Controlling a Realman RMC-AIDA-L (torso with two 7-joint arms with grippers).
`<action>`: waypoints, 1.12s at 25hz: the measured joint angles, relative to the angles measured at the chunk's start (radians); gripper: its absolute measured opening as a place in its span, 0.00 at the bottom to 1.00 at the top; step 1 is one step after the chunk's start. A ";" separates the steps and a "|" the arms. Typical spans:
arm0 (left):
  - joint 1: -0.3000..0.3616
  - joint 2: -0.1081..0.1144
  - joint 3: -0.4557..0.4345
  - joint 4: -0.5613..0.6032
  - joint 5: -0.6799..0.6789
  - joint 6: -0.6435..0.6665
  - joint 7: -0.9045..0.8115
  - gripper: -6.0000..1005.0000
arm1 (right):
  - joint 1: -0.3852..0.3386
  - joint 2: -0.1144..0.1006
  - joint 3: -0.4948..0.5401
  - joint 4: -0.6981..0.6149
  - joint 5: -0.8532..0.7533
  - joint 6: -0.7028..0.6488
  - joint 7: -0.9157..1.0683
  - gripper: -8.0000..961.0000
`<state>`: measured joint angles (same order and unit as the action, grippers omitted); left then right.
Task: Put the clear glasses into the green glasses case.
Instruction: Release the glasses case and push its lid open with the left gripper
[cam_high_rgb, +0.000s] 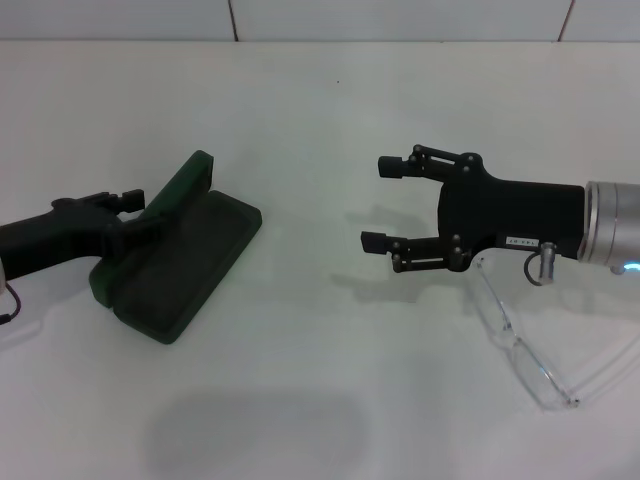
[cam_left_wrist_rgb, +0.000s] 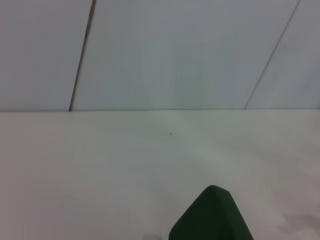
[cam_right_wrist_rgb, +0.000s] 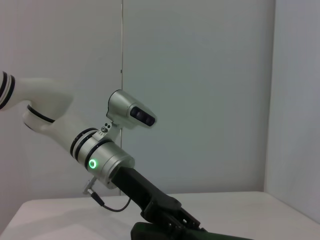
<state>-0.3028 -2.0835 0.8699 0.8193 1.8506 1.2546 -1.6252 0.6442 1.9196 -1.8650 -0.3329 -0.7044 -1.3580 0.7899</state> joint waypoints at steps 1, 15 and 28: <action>0.000 -0.001 0.000 -0.002 0.000 -0.003 0.015 0.65 | 0.000 0.000 0.000 0.000 -0.002 0.000 0.000 0.90; 0.001 -0.002 0.004 -0.009 -0.002 0.007 0.086 0.48 | 0.001 0.000 0.001 -0.008 -0.003 0.001 -0.013 0.90; -0.017 0.002 0.007 0.060 0.000 0.017 -0.026 0.38 | -0.006 -0.002 0.022 -0.001 -0.003 -0.009 -0.019 0.90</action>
<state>-0.3193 -2.0817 0.8774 0.8788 1.8504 1.2713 -1.6513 0.6382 1.9174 -1.8427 -0.3344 -0.7071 -1.3666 0.7705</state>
